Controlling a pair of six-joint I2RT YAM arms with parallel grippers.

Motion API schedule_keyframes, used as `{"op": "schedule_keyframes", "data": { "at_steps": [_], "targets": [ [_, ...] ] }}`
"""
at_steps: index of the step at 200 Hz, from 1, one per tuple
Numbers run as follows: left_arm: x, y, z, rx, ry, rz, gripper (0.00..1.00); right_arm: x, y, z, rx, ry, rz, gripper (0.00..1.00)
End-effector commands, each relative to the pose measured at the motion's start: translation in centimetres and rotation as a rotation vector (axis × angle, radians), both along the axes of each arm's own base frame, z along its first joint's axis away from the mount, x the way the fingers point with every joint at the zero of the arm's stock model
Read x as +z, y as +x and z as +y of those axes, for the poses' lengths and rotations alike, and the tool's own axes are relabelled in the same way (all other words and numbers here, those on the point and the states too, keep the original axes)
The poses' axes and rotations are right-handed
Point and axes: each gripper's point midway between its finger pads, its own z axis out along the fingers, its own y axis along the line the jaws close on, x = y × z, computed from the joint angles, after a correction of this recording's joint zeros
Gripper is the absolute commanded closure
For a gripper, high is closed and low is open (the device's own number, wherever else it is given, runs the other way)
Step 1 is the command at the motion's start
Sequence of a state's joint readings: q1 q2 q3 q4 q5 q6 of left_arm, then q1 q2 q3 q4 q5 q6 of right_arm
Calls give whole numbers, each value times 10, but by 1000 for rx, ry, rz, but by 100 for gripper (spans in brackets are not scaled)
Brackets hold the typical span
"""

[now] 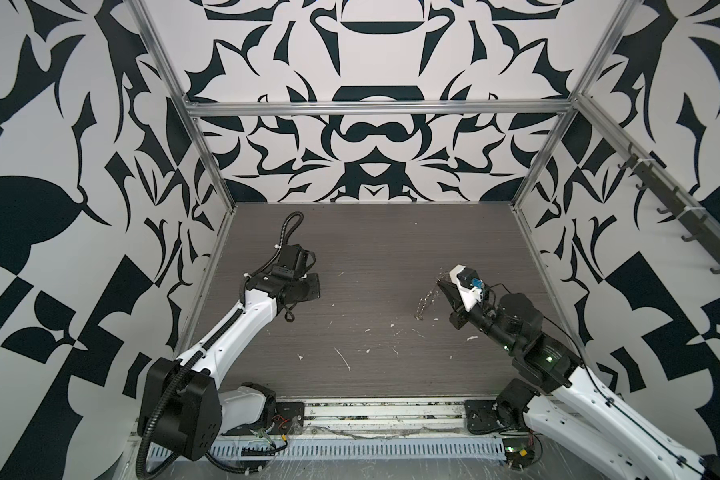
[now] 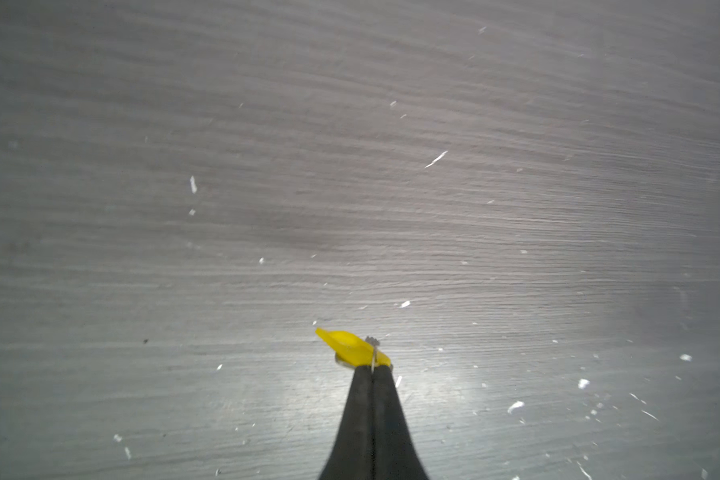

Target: Remove the keys from the keyring

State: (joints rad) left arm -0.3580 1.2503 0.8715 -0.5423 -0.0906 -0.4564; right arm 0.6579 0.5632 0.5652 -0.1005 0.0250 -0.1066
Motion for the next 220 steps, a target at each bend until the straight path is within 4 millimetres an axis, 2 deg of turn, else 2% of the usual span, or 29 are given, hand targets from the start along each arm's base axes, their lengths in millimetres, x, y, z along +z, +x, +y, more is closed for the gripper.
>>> {"op": "schedule_keyframes", "data": {
  "at_steps": [1, 25, 29, 50, 81, 98, 111, 135, 184, 220],
  "targets": [
    [-10, -1, 12, 84, -2, 18, 100, 4, -3, -19, -80, 25, -1, 100],
    [-21, -3, 16, 100, -6, 45, 100, -4, -8, -27, -100, 16, 18, 100],
    [-32, -3, 16, 101, 2, 78, 100, -6, -9, -27, -102, 12, 25, 100],
    [-46, -1, 16, 99, -7, 125, 100, -12, -9, -32, -126, -8, 54, 100],
    [-58, 5, 13, 84, -18, 176, 100, -20, -6, -36, -155, -25, 68, 100],
    [-61, 12, 10, 68, -23, 181, 89, -24, -6, -36, -157, -34, 84, 100],
    [-59, 18, 7, 59, -26, 178, 71, -26, -6, -36, -159, -35, 89, 100],
    [-47, 31, 1, 34, -41, 145, 52, -27, -6, -39, -172, -38, 101, 100],
    [-5, 49, 0, 10, -44, 5, 32, -44, -2, -33, -163, -65, 160, 100],
    [3, 53, 1, 9, -35, -20, 27, -58, 5, -28, -170, -105, 207, 100]
  ]
}}
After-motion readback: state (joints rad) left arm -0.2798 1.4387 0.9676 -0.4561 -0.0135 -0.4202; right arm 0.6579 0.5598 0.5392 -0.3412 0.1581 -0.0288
